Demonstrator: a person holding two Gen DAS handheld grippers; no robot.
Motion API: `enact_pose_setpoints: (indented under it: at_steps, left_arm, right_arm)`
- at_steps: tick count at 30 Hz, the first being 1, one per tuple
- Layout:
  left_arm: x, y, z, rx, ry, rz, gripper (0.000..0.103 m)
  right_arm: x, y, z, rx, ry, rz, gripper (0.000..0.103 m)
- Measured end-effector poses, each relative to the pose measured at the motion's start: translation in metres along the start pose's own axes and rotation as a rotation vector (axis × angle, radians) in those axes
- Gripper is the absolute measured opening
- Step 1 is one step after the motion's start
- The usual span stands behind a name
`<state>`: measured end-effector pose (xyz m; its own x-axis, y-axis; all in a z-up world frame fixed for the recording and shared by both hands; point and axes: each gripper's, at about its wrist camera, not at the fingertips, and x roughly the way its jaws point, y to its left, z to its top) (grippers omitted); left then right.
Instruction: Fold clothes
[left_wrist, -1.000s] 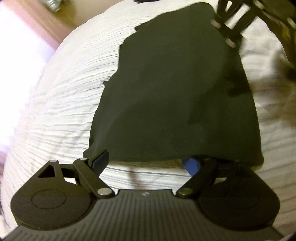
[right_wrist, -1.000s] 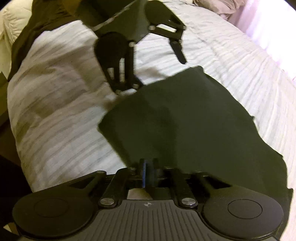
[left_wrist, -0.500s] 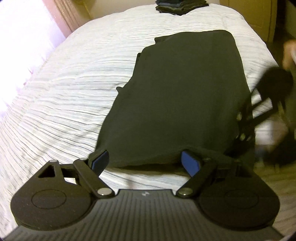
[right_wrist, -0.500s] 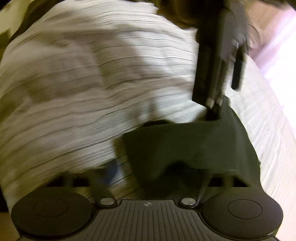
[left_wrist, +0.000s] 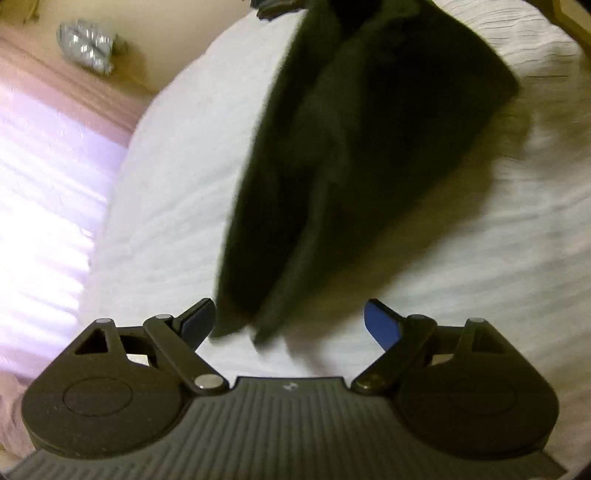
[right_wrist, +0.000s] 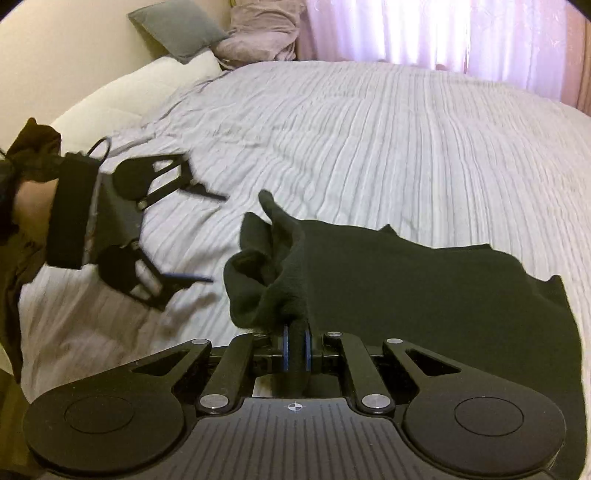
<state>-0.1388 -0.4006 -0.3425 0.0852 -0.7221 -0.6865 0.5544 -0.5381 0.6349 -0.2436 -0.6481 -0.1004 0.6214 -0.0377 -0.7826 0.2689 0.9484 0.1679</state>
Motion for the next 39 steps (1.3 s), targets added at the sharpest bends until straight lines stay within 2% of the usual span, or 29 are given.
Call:
enact_pose_setpoints:
  at_steps: [2, 6, 7, 8, 11, 14, 17, 22, 25, 30, 33, 34, 35, 37, 38, 39]
  left_arm:
    - [0.009, 0.005, 0.008, 0.032, -0.016, 0.011, 0.086]
    - [0.021, 0.005, 0.015, 0.176, -0.021, -0.067, 0.084]
    - [0.024, 0.005, 0.017, 0.214, -0.021, -0.088, 0.075]
    - [0.027, 0.005, 0.018, 0.245, -0.018, -0.115, 0.055]
    - [0.023, 0.010, 0.026, 0.279, 0.011, -0.198, 0.019]
    - [0.009, 0.017, 0.040, 0.267, 0.012, -0.210, 0.010]
    - [0.009, 0.041, 0.081, 0.268, -0.024, -0.202, 0.009]
    - [0.030, 0.059, 0.175, 0.376, -0.124, -0.222, 0.009]
    - [0.061, 0.053, 0.231, 0.426, -0.148, -0.257, 0.009]
    - [0.134, 0.023, 0.304, 0.442, -0.151, -0.319, 0.010]
    - [0.178, 0.000, 0.331, 0.429, -0.090, -0.320, 0.023]
    - [0.184, -0.007, 0.336, 0.420, -0.072, -0.304, 0.035]
    - [0.192, -0.009, 0.340, 0.402, -0.052, -0.292, 0.041]
    - [0.192, -0.001, 0.341, 0.335, -0.038, -0.289, 0.043]
    - [0.190, 0.005, 0.341, 0.292, -0.036, -0.287, 0.048]
    - [0.186, 0.014, 0.337, 0.241, -0.032, -0.284, 0.049]
  right_arm:
    - [0.001, 0.000, -0.002, -0.010, 0.002, 0.006, 0.007]
    - [0.006, 0.008, -0.007, -0.046, 0.007, 0.051, 0.007]
    - [0.009, 0.012, -0.010, -0.060, 0.011, 0.070, 0.007]
    - [0.012, 0.016, -0.012, -0.072, 0.015, 0.092, 0.007]
    - [0.015, 0.018, -0.016, -0.067, 0.018, 0.140, 0.007]
    - [0.010, 0.008, -0.018, -0.003, 0.000, 0.164, 0.007]
    - [-0.008, -0.014, -0.025, 0.129, -0.035, 0.160, 0.007]
    - [-0.050, -0.076, -0.049, 0.410, -0.108, 0.109, 0.007]
    - [-0.074, -0.115, -0.071, 0.553, -0.146, 0.049, 0.007]
    - [-0.095, -0.183, -0.117, 0.769, -0.179, -0.050, 0.007]
    - [-0.099, -0.223, -0.147, 0.907, -0.191, -0.097, 0.007]
    - [-0.099, -0.234, -0.155, 0.952, -0.189, -0.100, 0.007]
    - [-0.098, -0.244, -0.163, 0.994, -0.185, -0.100, 0.007]
    - [-0.098, -0.263, -0.179, 1.080, -0.175, -0.099, 0.008]
    - [-0.098, -0.273, -0.187, 1.123, -0.170, -0.099, 0.008]
    - [-0.097, -0.283, -0.195, 1.165, -0.165, -0.098, 0.008]
